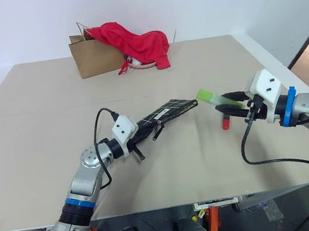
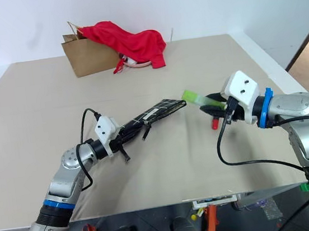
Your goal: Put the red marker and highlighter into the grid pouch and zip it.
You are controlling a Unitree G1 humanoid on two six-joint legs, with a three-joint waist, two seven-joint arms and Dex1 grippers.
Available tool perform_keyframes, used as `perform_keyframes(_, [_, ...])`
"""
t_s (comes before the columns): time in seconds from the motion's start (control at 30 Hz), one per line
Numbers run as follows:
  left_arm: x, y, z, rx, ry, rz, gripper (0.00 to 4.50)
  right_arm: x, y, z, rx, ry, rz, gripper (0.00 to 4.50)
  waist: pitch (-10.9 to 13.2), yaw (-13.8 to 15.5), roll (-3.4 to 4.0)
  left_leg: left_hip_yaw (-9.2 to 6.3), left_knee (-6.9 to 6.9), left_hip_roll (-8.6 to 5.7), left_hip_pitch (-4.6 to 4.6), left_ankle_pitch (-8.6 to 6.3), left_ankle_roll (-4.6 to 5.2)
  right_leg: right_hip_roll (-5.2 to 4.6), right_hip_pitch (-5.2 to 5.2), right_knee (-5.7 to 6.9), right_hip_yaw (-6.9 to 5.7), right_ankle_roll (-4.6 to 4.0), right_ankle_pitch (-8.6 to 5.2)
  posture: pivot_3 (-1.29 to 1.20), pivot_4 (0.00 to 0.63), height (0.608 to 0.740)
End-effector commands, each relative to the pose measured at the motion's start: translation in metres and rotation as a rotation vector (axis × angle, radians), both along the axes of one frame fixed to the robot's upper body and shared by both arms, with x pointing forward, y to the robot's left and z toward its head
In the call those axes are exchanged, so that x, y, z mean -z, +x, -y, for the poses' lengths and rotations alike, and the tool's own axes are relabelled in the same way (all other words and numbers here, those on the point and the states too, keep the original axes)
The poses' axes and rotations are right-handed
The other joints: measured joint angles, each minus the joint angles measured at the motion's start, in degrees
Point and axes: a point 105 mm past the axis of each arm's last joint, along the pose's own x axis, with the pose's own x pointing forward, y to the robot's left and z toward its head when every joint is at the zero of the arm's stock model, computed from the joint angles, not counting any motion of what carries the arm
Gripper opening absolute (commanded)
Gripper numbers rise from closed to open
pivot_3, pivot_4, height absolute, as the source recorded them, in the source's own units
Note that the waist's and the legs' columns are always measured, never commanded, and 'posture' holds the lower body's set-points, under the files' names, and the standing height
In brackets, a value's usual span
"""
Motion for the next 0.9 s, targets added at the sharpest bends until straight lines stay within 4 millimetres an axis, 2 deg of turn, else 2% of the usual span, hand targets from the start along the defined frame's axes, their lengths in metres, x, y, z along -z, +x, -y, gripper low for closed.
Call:
perform_keyframes(0.03, [-0.016, -0.001, 0.003, 0.019, -0.020, 0.053, 0.00, -0.005, -0.002, -0.004, -0.074, -0.121, 0.062, 1.14, 0.00, -0.01, -0.01, -0.02, 0.01, 0.03, 0.04, 0.02, -0.02, 0.04, 0.02, 0.01, -0.02, -0.02, 0.02, 0.00, 0.150, 0.740])
perform_keyframes(0.2, [-0.015, -0.004, 0.005, 0.030, -0.024, 0.051, 0.00, 0.009, 0.005, -0.010, -0.107, -0.160, 0.067, 1.14, 0.00, 0.04, -0.01, -0.03, 0.01, 0.04, 0.10, 0.07, -0.03, 0.06, 0.05, 0.04, -0.03, -0.05, 0.06, 0.00, 0.150, 0.740])
perform_keyframes(0.4, [-0.014, -0.007, 0.007, 0.041, -0.023, 0.048, 0.00, 0.018, 0.011, -0.004, -0.105, -0.192, 0.061, 1.14, 0.00, 0.17, -0.02, -0.01, 0.00, 0.00, 0.04, 0.06, -0.04, 0.00, 0.04, 0.03, -0.02, -0.04, 0.04, 0.00, 0.150, 0.740])
perform_keyframes(0.9, [-0.008, -0.011, 0.006, 0.065, 0.007, 0.050, 0.00, 0.020, 0.020, -0.008, -0.120, -0.197, 0.078, 1.14, 0.00, 0.16, -0.01, -0.01, 0.01, 0.01, 0.05, 0.06, -0.04, 0.01, 0.04, 0.04, -0.01, -0.06, 0.05, 0.00, 0.150, 0.740])
